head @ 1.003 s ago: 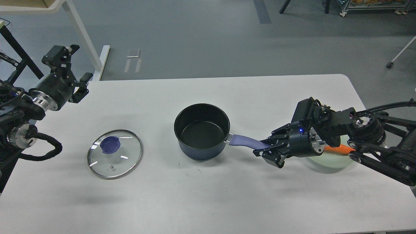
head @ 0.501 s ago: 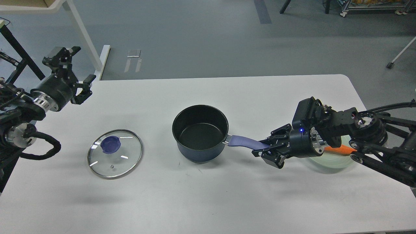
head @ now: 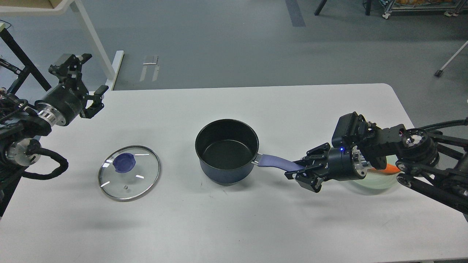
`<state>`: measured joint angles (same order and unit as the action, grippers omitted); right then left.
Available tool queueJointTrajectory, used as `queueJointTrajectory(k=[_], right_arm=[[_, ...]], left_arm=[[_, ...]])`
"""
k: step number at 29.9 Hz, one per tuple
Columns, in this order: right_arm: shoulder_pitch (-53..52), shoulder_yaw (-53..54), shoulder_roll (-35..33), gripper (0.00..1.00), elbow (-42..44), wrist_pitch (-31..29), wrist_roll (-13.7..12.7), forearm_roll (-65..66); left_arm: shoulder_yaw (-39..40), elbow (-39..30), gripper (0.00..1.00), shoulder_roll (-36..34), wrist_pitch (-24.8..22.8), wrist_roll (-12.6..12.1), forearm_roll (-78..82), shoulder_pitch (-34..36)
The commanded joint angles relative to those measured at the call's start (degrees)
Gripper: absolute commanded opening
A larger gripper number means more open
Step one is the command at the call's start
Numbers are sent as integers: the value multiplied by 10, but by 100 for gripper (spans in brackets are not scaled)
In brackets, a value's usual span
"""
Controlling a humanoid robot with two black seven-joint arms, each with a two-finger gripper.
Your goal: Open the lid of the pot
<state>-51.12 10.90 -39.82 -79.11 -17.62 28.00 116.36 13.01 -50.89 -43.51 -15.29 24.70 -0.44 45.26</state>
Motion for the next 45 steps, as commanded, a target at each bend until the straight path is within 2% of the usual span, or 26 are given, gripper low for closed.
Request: queueJointTrajectory(k=[1, 3, 8, 11, 14, 19, 22, 25, 31, 40, 41, 42, 45], right_arm=[[1, -2, 0, 87, 0, -1, 0, 1], [1, -3, 0, 78, 0, -4, 0, 1], [1, -3, -1, 42, 0, -17, 0, 2], [1, -4, -1, 30, 0, -18, 0, 3], [1, -4, -1, 12, 0, -19, 0, 8], [1, -4, -1, 5, -1, -19, 0, 10], [1, -4, -1, 5, 0, -19, 0, 10], [1, -4, -1, 10, 0, -19, 0, 10], [1, -3, -1, 51, 0, -18, 0, 10], [1, -2, -2, 82, 0, -18, 0, 9], [1, -2, -2, 93, 0, -18, 0, 9], [1, -2, -2, 100, 0, -18, 0, 9], [1, 0, -10, 100, -2, -18, 0, 6]], left_arm=[[0, 0, 99, 0, 0, 0, 1, 0], [0, 0, 99, 0, 0, 0, 1, 0], [0, -1, 99, 0, 0, 0, 1, 0], [0, -1, 99, 1, 0, 0, 1, 0], [0, -1, 99, 1, 0, 0, 0, 0], [0, -1, 99, 1, 0, 0, 0, 0], [1, -1, 99, 1, 0, 0, 0, 0], [1, -1, 99, 1, 0, 0, 0, 1], [1, -1, 99, 0, 0, 0, 0, 1], [2, -1, 99, 0, -1, 0, 0, 1], [2, -1, 99, 0, -1, 0, 0, 1], [2, -1, 99, 0, -1, 0, 0, 1], [4, -1, 99, 0, -6, 0, 0, 1]])
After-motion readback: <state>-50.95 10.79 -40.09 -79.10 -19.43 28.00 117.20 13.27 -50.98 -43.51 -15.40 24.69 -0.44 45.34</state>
